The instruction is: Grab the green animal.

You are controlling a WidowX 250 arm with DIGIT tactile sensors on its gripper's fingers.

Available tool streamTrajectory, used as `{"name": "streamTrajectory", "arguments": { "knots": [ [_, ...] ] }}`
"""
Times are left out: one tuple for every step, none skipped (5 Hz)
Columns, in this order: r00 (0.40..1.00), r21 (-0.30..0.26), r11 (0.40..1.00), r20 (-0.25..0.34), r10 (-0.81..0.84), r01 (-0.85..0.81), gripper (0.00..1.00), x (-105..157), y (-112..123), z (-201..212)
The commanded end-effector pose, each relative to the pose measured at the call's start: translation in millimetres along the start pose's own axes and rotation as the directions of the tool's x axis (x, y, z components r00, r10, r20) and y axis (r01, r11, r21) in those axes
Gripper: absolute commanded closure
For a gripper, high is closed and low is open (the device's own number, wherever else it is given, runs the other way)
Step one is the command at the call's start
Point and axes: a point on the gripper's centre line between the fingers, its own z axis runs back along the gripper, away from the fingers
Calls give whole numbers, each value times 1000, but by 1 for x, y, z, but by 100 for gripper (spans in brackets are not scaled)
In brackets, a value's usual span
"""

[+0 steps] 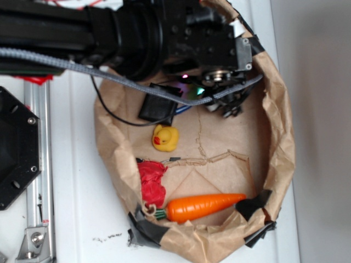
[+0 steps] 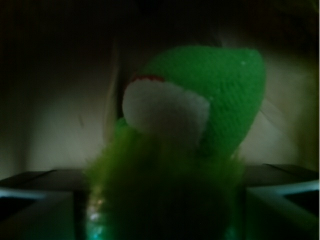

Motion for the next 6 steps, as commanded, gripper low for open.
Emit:
{"name": "streamTrajectory", "arguments": {
  "knots": [
    [979,-222,955,-15,-204,195,100,-31,-1,130],
    [931,-225,912,-49,-362,343,100,-29,-4,148],
    [925,-186,911,-30,-380,368,100,-29,-8,148],
    [923,-170,913,-38,-382,371,100,-30,-11,140],
    [922,-176,912,-49,-384,370,100,-30,-11,136],
    [924,-178,913,-40,-380,367,100,-30,-11,136]
  ]
}}
